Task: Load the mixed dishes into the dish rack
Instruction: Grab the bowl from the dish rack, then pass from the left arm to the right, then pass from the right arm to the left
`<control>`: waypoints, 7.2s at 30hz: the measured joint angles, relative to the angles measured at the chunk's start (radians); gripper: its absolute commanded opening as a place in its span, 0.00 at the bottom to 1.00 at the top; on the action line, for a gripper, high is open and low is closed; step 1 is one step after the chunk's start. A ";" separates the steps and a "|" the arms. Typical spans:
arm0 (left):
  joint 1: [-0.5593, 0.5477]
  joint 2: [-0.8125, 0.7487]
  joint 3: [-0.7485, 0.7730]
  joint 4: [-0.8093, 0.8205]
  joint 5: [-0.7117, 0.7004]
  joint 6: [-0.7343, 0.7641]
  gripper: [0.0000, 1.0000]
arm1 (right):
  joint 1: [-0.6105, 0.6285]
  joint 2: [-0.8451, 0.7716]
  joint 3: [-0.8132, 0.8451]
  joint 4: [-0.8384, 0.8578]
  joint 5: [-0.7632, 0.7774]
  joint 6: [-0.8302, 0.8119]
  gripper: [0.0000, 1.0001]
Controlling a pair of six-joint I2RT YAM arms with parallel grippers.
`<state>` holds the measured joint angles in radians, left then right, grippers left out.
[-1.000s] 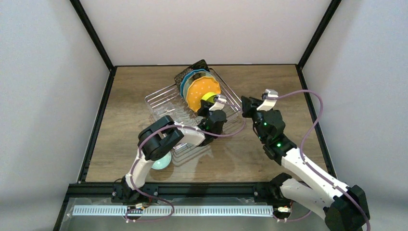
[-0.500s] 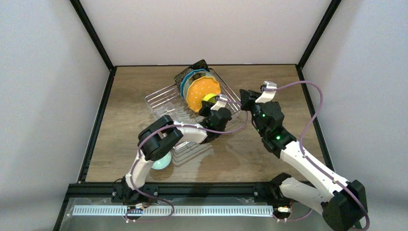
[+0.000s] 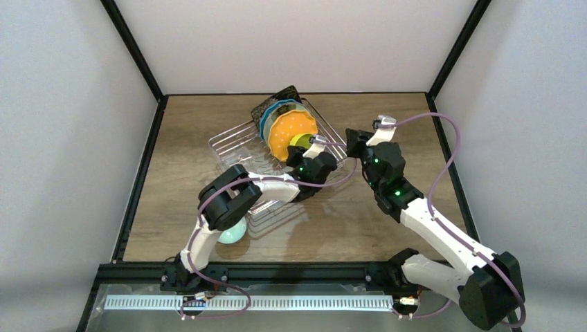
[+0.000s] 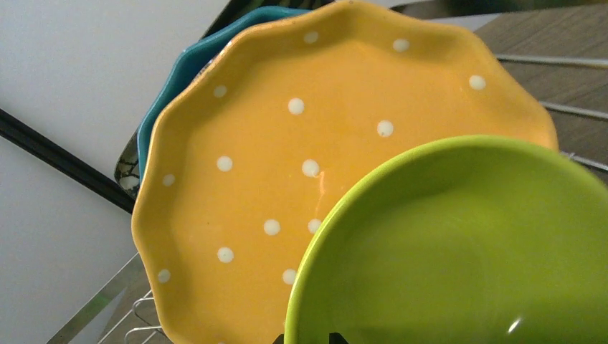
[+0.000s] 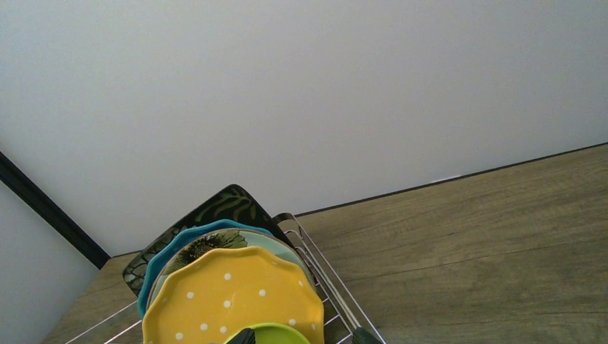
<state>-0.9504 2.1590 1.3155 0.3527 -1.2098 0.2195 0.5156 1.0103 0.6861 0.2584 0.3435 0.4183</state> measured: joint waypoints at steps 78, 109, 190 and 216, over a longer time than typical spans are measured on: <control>0.047 -0.033 0.293 -0.750 0.245 -0.484 0.03 | -0.045 0.070 0.242 -0.165 -0.032 -0.039 0.77; 0.217 -0.406 0.290 -1.065 0.780 -0.961 0.03 | -0.045 0.086 0.355 -0.353 -0.023 -0.071 0.77; 0.292 -0.623 0.037 -0.861 1.282 -1.001 0.88 | 0.158 0.632 0.933 -1.067 0.067 -0.075 0.01; 0.303 -0.623 -0.027 -0.694 1.442 -1.176 0.90 | 0.181 0.729 1.081 -1.123 0.144 -0.126 0.01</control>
<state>-0.6476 1.5360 1.2888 -0.3408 0.2321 -0.9569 0.6964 1.7397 1.7668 -0.8646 0.4877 0.2920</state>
